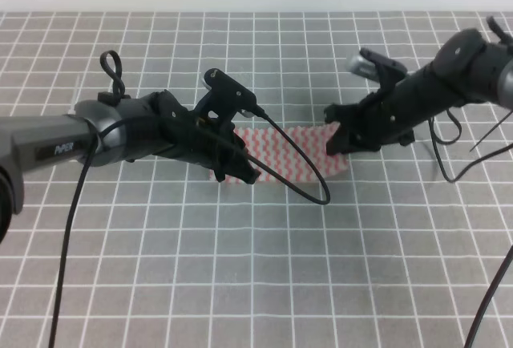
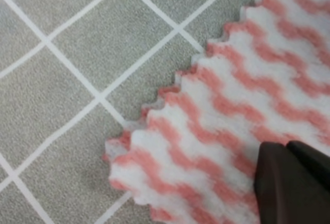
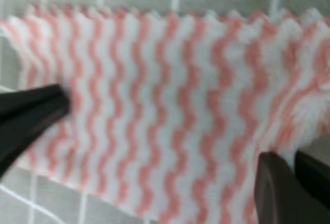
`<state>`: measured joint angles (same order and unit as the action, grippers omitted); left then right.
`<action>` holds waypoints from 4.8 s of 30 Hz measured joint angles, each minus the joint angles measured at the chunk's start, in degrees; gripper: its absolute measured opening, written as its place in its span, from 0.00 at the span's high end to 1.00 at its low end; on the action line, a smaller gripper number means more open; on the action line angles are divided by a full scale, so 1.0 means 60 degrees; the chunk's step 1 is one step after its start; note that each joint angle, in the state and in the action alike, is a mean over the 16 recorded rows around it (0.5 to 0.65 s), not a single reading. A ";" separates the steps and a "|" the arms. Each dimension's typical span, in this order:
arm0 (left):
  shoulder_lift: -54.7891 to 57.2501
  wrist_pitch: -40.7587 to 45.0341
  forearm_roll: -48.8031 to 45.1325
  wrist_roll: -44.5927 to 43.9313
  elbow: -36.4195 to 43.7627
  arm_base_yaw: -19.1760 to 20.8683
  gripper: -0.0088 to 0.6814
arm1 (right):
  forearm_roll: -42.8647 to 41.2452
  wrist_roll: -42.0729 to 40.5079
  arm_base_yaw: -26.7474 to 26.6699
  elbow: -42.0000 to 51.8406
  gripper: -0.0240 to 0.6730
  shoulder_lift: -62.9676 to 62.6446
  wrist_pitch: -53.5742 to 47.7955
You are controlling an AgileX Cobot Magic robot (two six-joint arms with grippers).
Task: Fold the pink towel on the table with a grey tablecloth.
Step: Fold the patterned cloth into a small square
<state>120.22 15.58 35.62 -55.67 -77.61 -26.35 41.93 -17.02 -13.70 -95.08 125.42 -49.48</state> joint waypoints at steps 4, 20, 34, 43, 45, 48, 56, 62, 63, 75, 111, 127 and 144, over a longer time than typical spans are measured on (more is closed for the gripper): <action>0.0003 0.0014 -0.0003 -0.0002 0.0005 0.0000 0.99 | 0.0083 -0.0090 -0.0004 -0.0328 0.98 0.0000 -0.0272; -0.0013 -0.0022 0.0011 -0.0001 -0.0005 0.0000 0.99 | 0.0848 -0.0692 -0.0322 -0.0999 0.98 -0.0054 -0.1129; -0.0575 -0.0230 0.0055 0.0010 0.0015 0.0000 0.99 | 0.1213 -0.0704 -0.0767 -0.0999 0.98 -0.0077 -0.0665; -0.1394 -0.0342 0.0077 0.0015 0.0026 0.0014 0.99 | 0.1774 -0.0824 -0.0812 -0.0999 0.98 -0.0077 -0.0459; -0.1630 -0.0351 0.0126 0.0018 0.0026 0.0044 0.99 | 0.1876 -0.0861 -0.0835 -0.0999 0.98 -0.0069 -0.0427; -0.1945 -0.0367 0.0217 0.0040 0.0025 0.0114 0.99 | 0.2013 -0.0925 -0.0897 -0.1000 0.98 -0.0063 -0.0370; -0.2574 -0.0361 0.0453 0.0092 0.0026 0.0379 0.99 | 0.2203 -0.1089 -0.1181 -0.1122 0.98 0.0035 -0.0217; -0.2787 -0.0340 0.0528 0.0121 0.0026 0.0537 0.99 | 0.2217 -0.1159 -0.1441 -0.1367 0.98 0.0219 -0.0130; -0.2802 -0.0335 0.0527 0.0121 0.0026 0.0549 0.99 | 0.2215 -0.1171 -0.1478 -0.1414 0.98 0.0265 -0.0121; -0.2858 -0.0292 0.0510 0.0126 0.0026 0.0607 0.99 | 0.2158 -0.1156 -0.1823 -0.1740 0.98 0.0772 -0.0121; -0.2876 -0.0274 0.0508 0.0078 0.0025 0.0660 0.99 | 0.2613 -0.1166 -0.2005 -0.1766 0.69 0.0941 0.0332; -0.2858 -0.0283 0.0468 0.0063 0.0026 0.0739 0.99 | 0.1711 -0.1174 -0.1883 -0.1889 0.92 0.0997 -0.0239; -0.2777 0.0632 0.0520 0.0061 0.0038 0.0846 0.99 | 0.0489 -0.1055 -0.1729 -0.2355 0.99 0.1085 -0.0642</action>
<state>103.56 19.37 38.73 -55.30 -77.39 -21.27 44.87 -23.35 -24.07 -109.21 131.93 -53.33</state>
